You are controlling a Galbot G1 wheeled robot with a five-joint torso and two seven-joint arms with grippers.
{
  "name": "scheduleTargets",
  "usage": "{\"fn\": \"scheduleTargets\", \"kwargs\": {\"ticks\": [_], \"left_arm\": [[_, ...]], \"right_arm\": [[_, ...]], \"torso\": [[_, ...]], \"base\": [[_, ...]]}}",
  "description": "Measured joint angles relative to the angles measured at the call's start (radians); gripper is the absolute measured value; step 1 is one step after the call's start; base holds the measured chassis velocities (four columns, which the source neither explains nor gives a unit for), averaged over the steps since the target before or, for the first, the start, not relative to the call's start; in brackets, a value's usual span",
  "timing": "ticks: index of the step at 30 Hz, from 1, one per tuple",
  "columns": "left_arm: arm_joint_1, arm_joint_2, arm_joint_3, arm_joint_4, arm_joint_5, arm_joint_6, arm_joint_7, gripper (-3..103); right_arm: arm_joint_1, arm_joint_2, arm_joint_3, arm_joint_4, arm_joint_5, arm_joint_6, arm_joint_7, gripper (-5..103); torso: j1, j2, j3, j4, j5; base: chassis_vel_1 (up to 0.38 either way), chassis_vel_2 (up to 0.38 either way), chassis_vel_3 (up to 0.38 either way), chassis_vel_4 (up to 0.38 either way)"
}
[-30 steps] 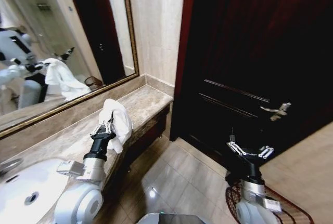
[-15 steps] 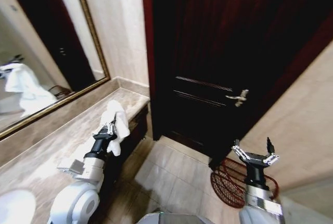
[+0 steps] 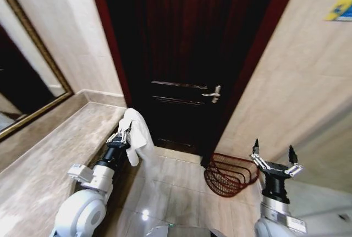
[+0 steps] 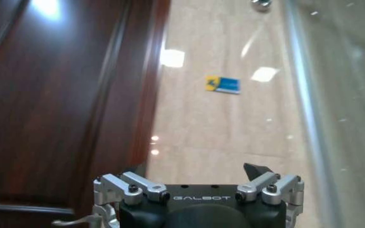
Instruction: Discard the used towel into the hamper.
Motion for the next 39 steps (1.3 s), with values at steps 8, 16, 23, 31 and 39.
{"fn": "scheduleTargets", "kwargs": {"ticks": [8,16,23,31,39], "left_arm": [[-0.009,0.017,0.003,0.000,0.000,-0.004,0.009,3],[-0.020,0.028,0.014,0.000,0.002,-0.010,0.027,3],[-0.035,0.033,0.032,0.000,-0.003,-0.024,0.034,3],[-0.053,0.041,0.051,0.005,-0.005,-0.025,0.043,3],[-0.077,0.060,0.064,0.060,-0.005,-0.030,0.043,3]], "right_arm": [[-0.001,0.005,-0.003,-0.019,0.003,0.012,0.002,100],[-0.008,0.005,0.001,-0.022,0.013,0.019,-0.002,100],[-0.011,0.005,0.000,-0.027,0.009,0.022,-0.003,100],[-0.005,0.004,0.001,-0.035,0.005,0.021,-0.003,100],[0.003,0.003,-0.001,-0.045,0.003,0.018,-0.002,100]], "torso": [[0.000,0.000,0.000,0.0000,0.0002],[0.000,0.000,0.000,0.0000,0.0000],[0.000,0.000,0.000,0.0000,0.0001],[0.000,0.000,0.000,0.0000,0.0002],[0.000,0.000,0.000,0.0000,0.0003]], "base": [[-0.116,-0.134,-0.124,-0.131],[-0.136,-0.111,-0.126,-0.128],[-0.114,-0.136,-0.123,-0.119],[-0.122,-0.123,-0.124,-0.125],[-0.131,-0.132,-0.117,-0.124]]}}
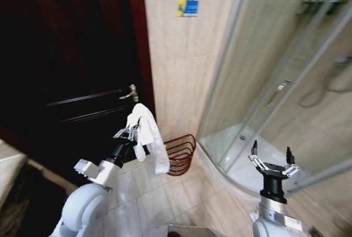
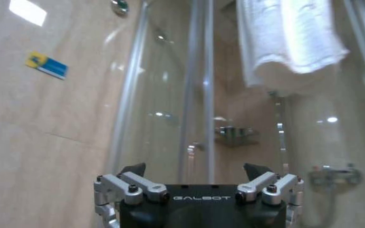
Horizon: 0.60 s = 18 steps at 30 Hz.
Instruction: Discard the used towel into the hamper.
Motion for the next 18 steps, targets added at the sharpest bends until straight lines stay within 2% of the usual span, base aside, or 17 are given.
{"fn": "scheduleTargets", "kwargs": {"ticks": [4,11,16,18], "left_arm": [[-0.033,0.004,0.020,0.092,0.030,-0.085,0.011,3],[-0.114,0.018,0.082,0.239,0.054,-0.125,0.024,3],[-0.184,0.041,0.122,0.332,0.035,-0.151,0.044,3],[-0.239,0.073,0.153,0.392,0.011,-0.163,0.056,3]], "right_arm": [[0.003,-0.003,-0.004,-0.010,-0.006,-0.004,0.000,100],[0.010,-0.005,-0.019,-0.017,-0.025,-0.021,0.004,100],[0.015,-0.011,-0.021,-0.017,-0.032,-0.035,0.009,100],[0.017,-0.014,-0.020,-0.016,-0.033,-0.041,0.013,100]], "torso": [[0.000,0.000,0.000,-0.0002,-0.0002],[0.000,0.000,0.000,0.0001,-0.0003],[0.000,0.000,0.000,0.0001,-0.0003],[0.000,0.000,0.000,0.0001,-0.0002]], "base": [[-0.108,-0.119,-0.106,-0.121],[-0.032,-0.042,-0.034,-0.038],[0.000,0.000,0.000,0.000],[0.000,0.000,0.000,0.000]]}}
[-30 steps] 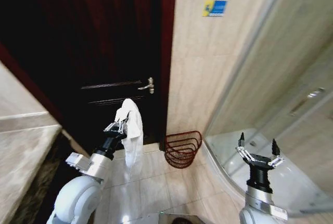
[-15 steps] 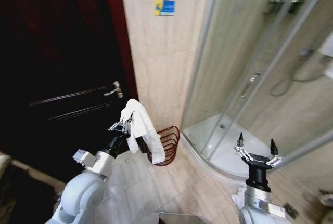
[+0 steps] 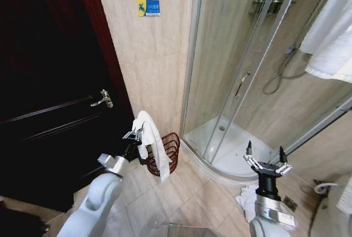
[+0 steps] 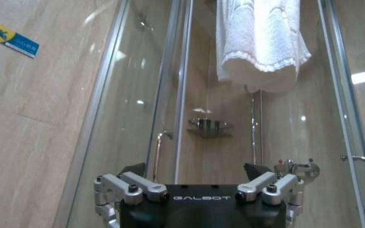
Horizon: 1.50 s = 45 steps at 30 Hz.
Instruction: Discard the used towel into the hamper.
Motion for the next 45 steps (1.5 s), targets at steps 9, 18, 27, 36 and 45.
{"fn": "scheduleTargets", "kwargs": {"ticks": [9,18,27,36,45], "left_arm": [[-0.310,0.094,0.176,0.275,-0.052,-0.045,0.014,3],[-0.578,0.077,0.398,0.494,-0.113,-0.045,-0.001,3],[-0.787,0.045,0.553,0.690,-0.172,-0.069,-0.022,3],[-0.994,-0.014,0.664,0.945,-0.159,-0.133,-0.009,3],[-1.016,-0.079,0.655,1.119,-0.059,-0.210,0.020,3]], "right_arm": [[0.007,0.006,0.003,-0.025,-0.013,0.020,-0.003,100],[0.053,0.022,-0.011,-0.042,-0.056,0.047,-0.013,100],[0.099,0.047,-0.003,-0.044,-0.056,0.055,-0.022,100],[0.084,0.064,0.008,-0.077,-0.025,0.094,-0.029,100],[0.081,0.056,0.011,-0.085,-0.004,0.098,-0.030,100]], "torso": [[0.000,0.000,0.000,-0.0001,-0.0002],[0.000,0.000,0.000,-0.0002,0.0000],[0.000,0.000,0.000,0.0000,-0.0001],[0.000,0.000,0.000,-0.0002,0.0002],[0.000,0.000,0.000,-0.0002,0.0000]], "base": [[0.000,0.000,0.000,0.000],[0.000,0.000,0.000,0.000],[0.000,0.000,0.000,0.000],[0.000,0.000,0.000,0.000],[0.000,0.000,0.000,0.000]]}}
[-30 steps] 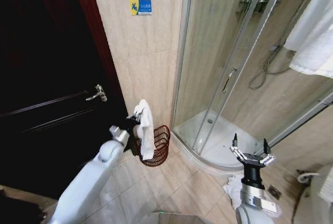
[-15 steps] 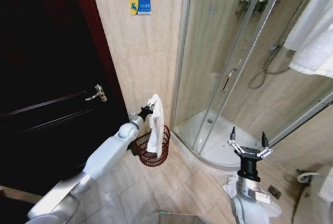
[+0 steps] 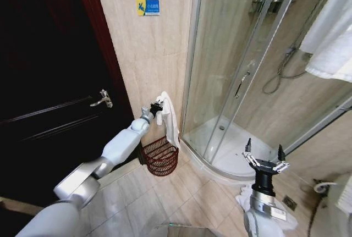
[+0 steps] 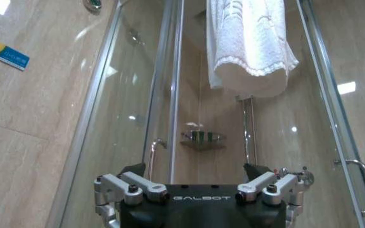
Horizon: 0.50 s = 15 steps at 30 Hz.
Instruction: Discard the used towel into the hamper.
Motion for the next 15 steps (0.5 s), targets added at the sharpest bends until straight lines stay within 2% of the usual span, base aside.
{"fn": "scheduleTargets", "kwargs": {"ticks": [8,15], "left_arm": [[0.014,0.007,-0.084,0.011,0.014,-0.013,0.011,3],[0.041,0.076,-0.098,-0.036,0.005,-0.009,0.020,3]], "right_arm": [[-0.012,-0.012,0.002,-0.005,0.017,0.000,-0.003,100],[-0.009,-0.013,-0.003,-0.020,0.026,0.001,-0.009,100]], "torso": [[0.000,0.000,0.000,-0.0001,-0.0002],[0.000,0.000,0.000,0.0003,0.0001]], "base": [[0.000,0.000,0.000,0.000],[0.000,0.000,0.000,0.000]]}}
